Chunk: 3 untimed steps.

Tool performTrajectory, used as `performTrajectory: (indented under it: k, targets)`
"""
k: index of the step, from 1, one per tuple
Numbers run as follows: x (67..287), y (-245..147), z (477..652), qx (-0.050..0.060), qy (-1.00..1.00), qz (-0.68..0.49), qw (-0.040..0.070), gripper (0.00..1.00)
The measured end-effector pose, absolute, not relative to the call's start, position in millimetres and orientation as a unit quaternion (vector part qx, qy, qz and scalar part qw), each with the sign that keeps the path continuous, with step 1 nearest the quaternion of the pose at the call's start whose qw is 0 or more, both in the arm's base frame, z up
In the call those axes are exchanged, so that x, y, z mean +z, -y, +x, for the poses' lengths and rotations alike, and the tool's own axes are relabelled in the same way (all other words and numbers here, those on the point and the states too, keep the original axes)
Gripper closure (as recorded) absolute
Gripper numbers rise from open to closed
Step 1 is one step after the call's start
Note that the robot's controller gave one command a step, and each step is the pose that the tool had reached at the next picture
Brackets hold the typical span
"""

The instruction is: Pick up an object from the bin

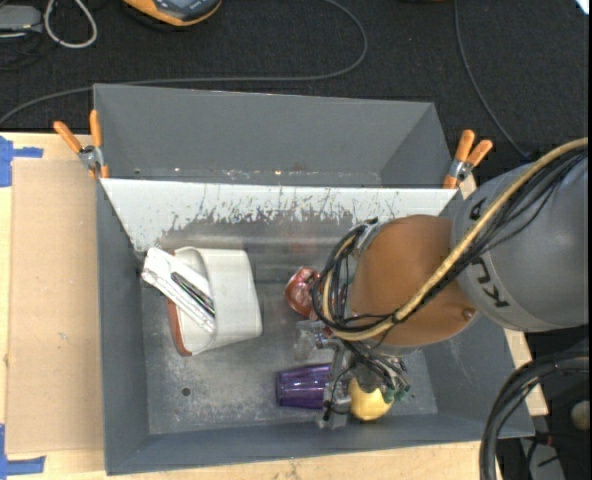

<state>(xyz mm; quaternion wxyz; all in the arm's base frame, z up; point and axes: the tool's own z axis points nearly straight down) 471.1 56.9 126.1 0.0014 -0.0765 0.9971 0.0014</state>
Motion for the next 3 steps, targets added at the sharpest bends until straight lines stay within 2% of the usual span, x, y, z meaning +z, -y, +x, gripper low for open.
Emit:
performTrajectory:
  k: [1,2,3]
  targets:
    - [70,-68,490.5,0.000,-0.994,-0.109,-0.001,0.00]
    - [70,-52,485.2,0.001,-1.000,-0.023,0.004,0.00]
    - [69,-68,489.9,0.001,-0.994,-0.106,-0.002,1.00]
